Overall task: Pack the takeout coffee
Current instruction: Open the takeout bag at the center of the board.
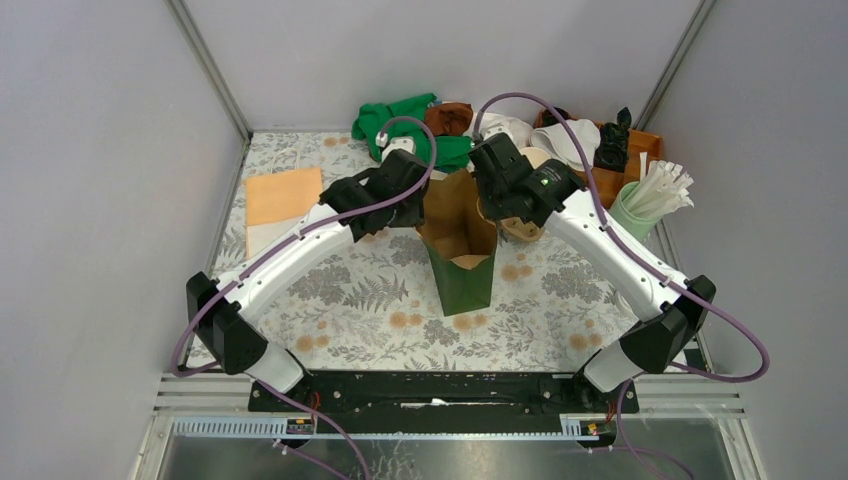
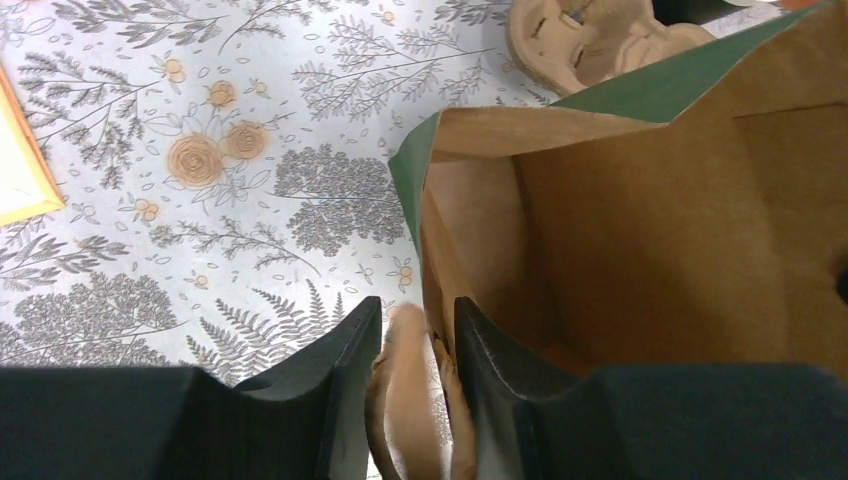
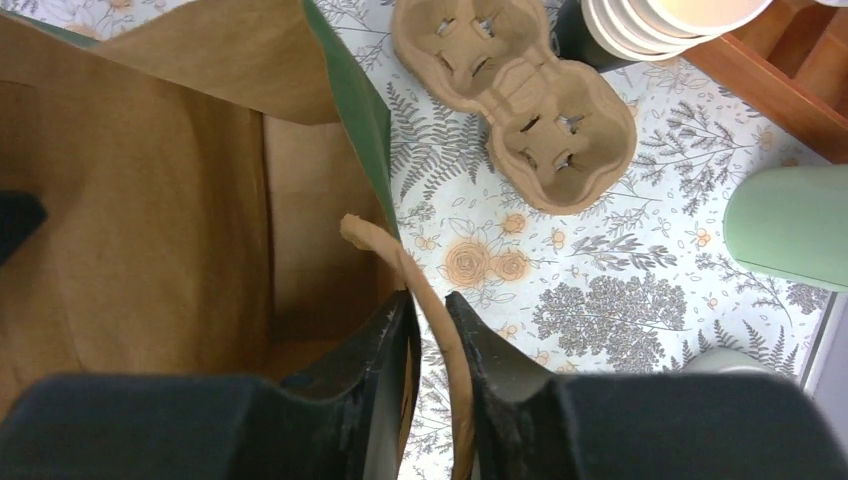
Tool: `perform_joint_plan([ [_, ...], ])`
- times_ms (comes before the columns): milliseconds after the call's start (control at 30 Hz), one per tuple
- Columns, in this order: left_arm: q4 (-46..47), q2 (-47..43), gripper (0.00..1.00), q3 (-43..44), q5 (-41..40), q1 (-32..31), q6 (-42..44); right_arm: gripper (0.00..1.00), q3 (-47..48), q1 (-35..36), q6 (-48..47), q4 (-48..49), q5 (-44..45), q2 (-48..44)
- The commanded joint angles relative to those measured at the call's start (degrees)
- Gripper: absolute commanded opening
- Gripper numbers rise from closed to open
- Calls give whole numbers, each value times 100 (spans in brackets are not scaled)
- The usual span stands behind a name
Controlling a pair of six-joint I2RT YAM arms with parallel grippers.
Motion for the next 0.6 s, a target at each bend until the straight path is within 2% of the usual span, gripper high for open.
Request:
perform_joint_plan([
  [0, -349, -99, 31, 235, -307, 87, 201, 22, -97, -169, 89, 136, 442, -239],
  [133, -833, -93, 14, 666, -574, 87, 402, 20, -263, -309, 169, 198, 481, -428],
  [233, -1300, 8, 13, 1016, -726, 85, 529, 21, -344, -393, 192, 199, 541, -508],
  [300, -1614, 79, 13, 1162, -928, 83, 592, 26, -352, -486, 184, 164, 636, -525],
  [367, -1867, 142, 13, 1242, -1083, 88, 677, 36, -329, -567, 183, 119, 659, -538],
  [433, -2088, 235, 12, 1313, -1194, 85, 722, 40, -295, -596, 176, 104, 639, -566],
  [567, -1986, 297, 10, 1344, -785, 83, 842, 50, -176, -591, 23, 249, -50, -693],
])
